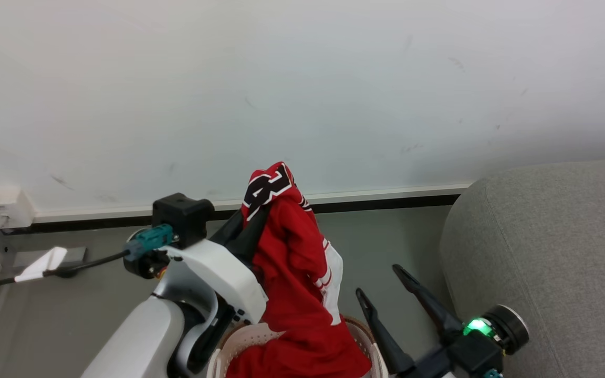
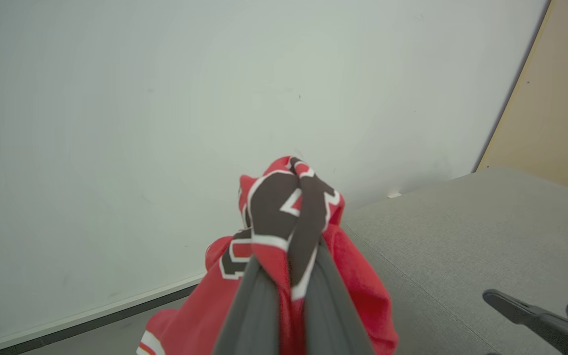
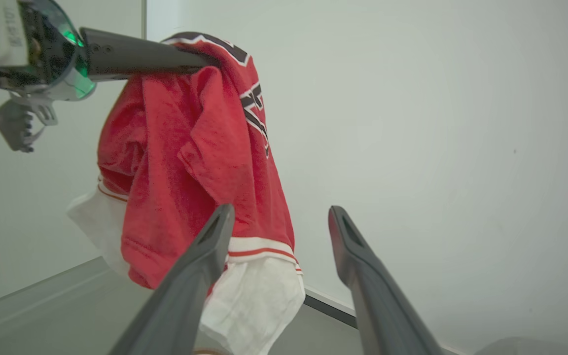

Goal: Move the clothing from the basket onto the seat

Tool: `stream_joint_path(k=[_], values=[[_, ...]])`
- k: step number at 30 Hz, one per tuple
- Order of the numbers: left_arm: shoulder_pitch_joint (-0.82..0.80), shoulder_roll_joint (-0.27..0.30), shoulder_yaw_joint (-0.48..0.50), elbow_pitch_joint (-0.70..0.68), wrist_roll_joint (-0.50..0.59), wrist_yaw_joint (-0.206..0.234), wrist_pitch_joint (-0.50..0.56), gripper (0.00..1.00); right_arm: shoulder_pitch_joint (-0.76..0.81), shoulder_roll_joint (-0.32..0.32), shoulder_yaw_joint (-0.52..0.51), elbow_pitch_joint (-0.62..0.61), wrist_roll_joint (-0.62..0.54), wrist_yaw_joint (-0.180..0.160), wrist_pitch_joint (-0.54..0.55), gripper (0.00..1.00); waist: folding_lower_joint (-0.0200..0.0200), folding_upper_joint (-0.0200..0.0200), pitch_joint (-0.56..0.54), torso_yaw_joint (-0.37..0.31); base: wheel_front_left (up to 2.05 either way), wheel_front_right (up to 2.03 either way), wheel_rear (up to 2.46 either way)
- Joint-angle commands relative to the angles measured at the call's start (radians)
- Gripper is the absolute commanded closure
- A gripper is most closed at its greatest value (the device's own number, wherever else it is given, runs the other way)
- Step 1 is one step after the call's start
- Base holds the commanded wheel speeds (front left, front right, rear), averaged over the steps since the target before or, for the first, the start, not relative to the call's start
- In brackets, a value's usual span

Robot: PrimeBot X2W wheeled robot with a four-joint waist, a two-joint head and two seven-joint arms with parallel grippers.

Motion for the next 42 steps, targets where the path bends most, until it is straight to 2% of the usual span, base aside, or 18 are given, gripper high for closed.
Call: stream_joint_path(k=[1, 7, 18, 25, 26, 27, 32, 38, 39, 40, 42], values=[[0.012, 0.0, 0.001, -0.006, 0.0, 0.002, -0.002, 1.0, -0.031, -0.005, 0.029, 0.006, 0.012, -0.002, 0.0, 0.0, 0.0001, 0.0, 0.001, 0.0, 0.0, 0.0, 0.0], [0.017, -0.008, -0.019, -0.007, 0.004, 0.002, 0.0, 1.0, -0.157, -0.002, 0.145, 0.093, 0.035, -0.002, 0.0, 0.0, 0.0001, 0.0, 0.007, 0.002, 0.0, 0.0, 0.0], [0.0, -0.048, -0.076, -0.005, 0.0, -0.011, 0.016, 1.0, -0.329, 0.002, 0.261, 0.26, 0.159, -0.002, 0.0, 0.0, 0.0001, 0.0, 0.009, 0.034, 0.0, 0.0, 0.0], [-0.005, -0.066, -0.099, 0.005, -0.009, -0.021, 0.023, 1.0, -0.376, 0.002, 0.291, 0.331, 0.238, -0.002, 0.001, 0.02, 0.0001, 0.0, 0.006, 0.052, 0.0, 0.0, 0.0], [-0.004, -0.068, -0.102, 0.007, -0.01, -0.021, 0.022, 1.0, -0.38, 0.002, 0.298, 0.346, 0.255, -0.002, 0.001, 0.64, 0.0001, 0.0, 0.004, 0.055, 0.0, 0.0, 0.0], [-0.003, -0.07, -0.105, 0.009, -0.012, -0.023, 0.022, 1.0, -0.387, 0.002, 0.304, 0.354, 0.272, -0.002, 0.0, 1.0, 0.0001, 0.0, 0.003, 0.059, 0.0, 0.0, 0.0], [0.008, -0.065, -0.103, 0.019, -0.017, -0.016, 0.014, 1.0, -0.397, 0.002, 0.304, 0.359, 0.331, -0.002, 0.0, 1.0, 0.0001, 0.0, -0.002, 0.065, 0.0, 0.0, 0.0], [0.02, -0.053, -0.099, 0.032, -0.013, -0.008, 0.004, 0.98, -0.37, 0.002, 0.259, 0.348, 0.344, -0.002, 0.0, 1.0, 0.0001, 0.0, -0.006, 0.059, 0.0, 0.0, 0.0], [0.021, -0.051, -0.098, 0.033, -0.012, -0.005, 0.001, 0.58, -0.366, 0.001, 0.249, 0.346, 0.347, -0.002, 0.0, 1.0, 0.0001, 0.0, -0.005, 0.057, 0.0, 0.0, 0.0], [0.022, -0.05, -0.096, 0.034, -0.01, -0.003, -0.004, 0.0, -0.363, 0.001, 0.241, 0.345, 0.346, -0.002, 0.0, 1.0, 0.0001, 0.0, -0.005, 0.055, 0.0, 0.0, 0.0], [0.026, -0.048, -0.097, 0.037, -0.007, -0.001, -0.008, 0.0, -0.361, 0.001, 0.221, 0.343, 0.34, -0.002, 0.0, 1.0, 0.0001, 0.0, -0.004, 0.05, 0.0, 0.0, 0.0]])
